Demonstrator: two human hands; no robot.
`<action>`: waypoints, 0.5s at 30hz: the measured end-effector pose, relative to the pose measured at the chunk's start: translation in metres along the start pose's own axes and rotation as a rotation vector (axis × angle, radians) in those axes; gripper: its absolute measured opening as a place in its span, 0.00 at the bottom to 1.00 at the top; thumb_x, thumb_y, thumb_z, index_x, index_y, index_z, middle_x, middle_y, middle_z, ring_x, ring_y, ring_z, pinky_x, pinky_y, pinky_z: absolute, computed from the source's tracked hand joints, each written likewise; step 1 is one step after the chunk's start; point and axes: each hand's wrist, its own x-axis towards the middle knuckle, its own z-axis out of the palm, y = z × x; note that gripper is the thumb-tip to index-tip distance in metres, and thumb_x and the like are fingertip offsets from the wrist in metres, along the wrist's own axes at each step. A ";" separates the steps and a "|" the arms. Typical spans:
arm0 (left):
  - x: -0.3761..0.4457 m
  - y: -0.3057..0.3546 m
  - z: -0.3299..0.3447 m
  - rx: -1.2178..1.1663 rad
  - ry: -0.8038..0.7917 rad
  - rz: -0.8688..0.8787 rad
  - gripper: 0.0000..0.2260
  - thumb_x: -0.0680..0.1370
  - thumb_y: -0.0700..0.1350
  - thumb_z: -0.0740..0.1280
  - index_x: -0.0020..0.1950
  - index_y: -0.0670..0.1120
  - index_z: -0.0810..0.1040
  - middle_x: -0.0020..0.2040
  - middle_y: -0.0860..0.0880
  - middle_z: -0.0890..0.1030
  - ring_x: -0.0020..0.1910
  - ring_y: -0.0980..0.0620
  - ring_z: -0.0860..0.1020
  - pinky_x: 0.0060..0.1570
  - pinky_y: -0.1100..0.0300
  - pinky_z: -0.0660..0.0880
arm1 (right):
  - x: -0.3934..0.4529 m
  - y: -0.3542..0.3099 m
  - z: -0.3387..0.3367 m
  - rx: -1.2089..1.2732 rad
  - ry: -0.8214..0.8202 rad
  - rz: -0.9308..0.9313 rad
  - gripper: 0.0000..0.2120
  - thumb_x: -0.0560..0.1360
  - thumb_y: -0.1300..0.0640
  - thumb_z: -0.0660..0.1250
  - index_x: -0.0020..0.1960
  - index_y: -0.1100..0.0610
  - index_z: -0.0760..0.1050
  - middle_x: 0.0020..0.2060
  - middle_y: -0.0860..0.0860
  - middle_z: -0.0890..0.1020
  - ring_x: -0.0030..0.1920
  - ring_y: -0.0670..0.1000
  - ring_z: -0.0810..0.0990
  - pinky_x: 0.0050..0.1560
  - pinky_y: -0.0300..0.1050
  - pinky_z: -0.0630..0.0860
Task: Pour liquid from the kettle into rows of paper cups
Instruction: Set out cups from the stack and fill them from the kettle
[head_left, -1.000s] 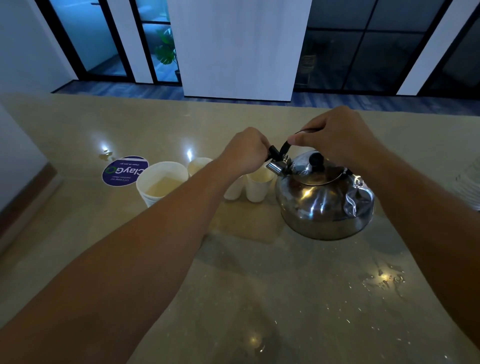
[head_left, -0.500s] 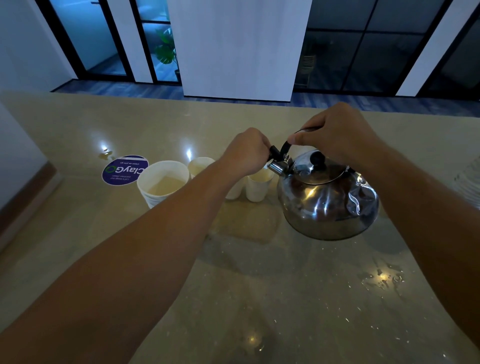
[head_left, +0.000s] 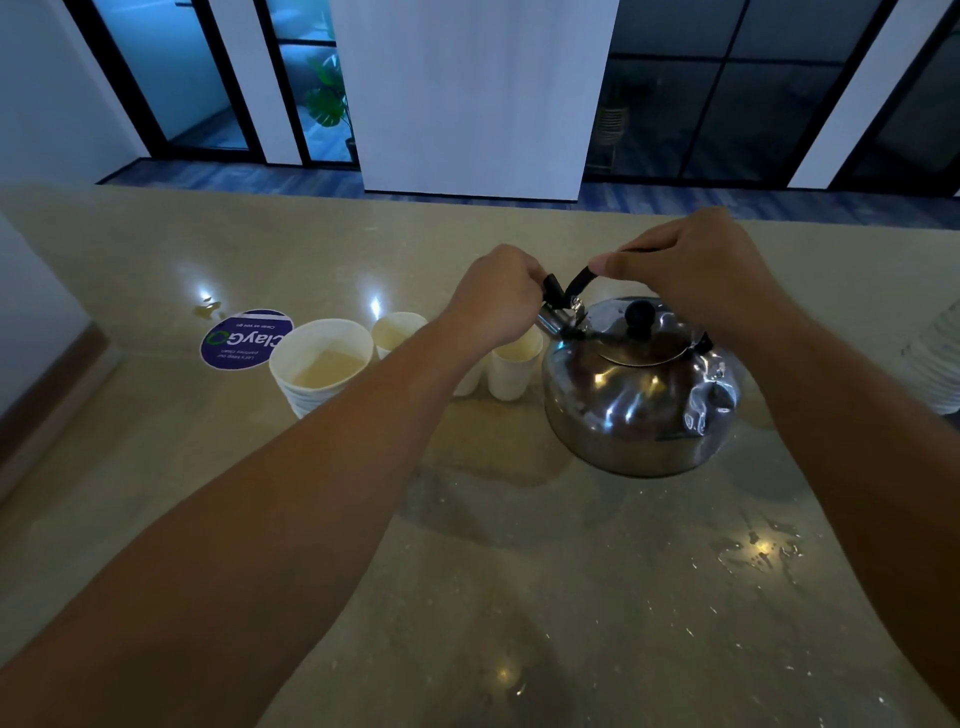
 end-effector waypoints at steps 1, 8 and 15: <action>-0.002 0.002 -0.001 -0.002 0.005 0.012 0.18 0.79 0.31 0.58 0.58 0.43 0.84 0.51 0.44 0.84 0.51 0.47 0.81 0.54 0.55 0.77 | -0.002 0.001 -0.001 0.039 0.007 0.014 0.11 0.70 0.42 0.77 0.47 0.47 0.86 0.41 0.43 0.85 0.41 0.41 0.80 0.38 0.36 0.71; -0.021 0.008 -0.003 0.005 0.044 0.054 0.18 0.78 0.32 0.59 0.53 0.48 0.85 0.46 0.50 0.83 0.47 0.52 0.80 0.44 0.63 0.75 | -0.019 0.013 -0.015 0.281 -0.034 0.067 0.14 0.65 0.43 0.79 0.44 0.51 0.87 0.24 0.51 0.71 0.22 0.46 0.64 0.25 0.38 0.65; -0.060 0.004 0.007 0.018 0.030 0.041 0.19 0.75 0.31 0.58 0.50 0.47 0.85 0.39 0.54 0.80 0.38 0.59 0.76 0.36 0.66 0.72 | -0.058 0.026 -0.012 0.408 -0.105 0.108 0.10 0.68 0.50 0.78 0.45 0.56 0.87 0.21 0.49 0.70 0.23 0.49 0.61 0.25 0.39 0.61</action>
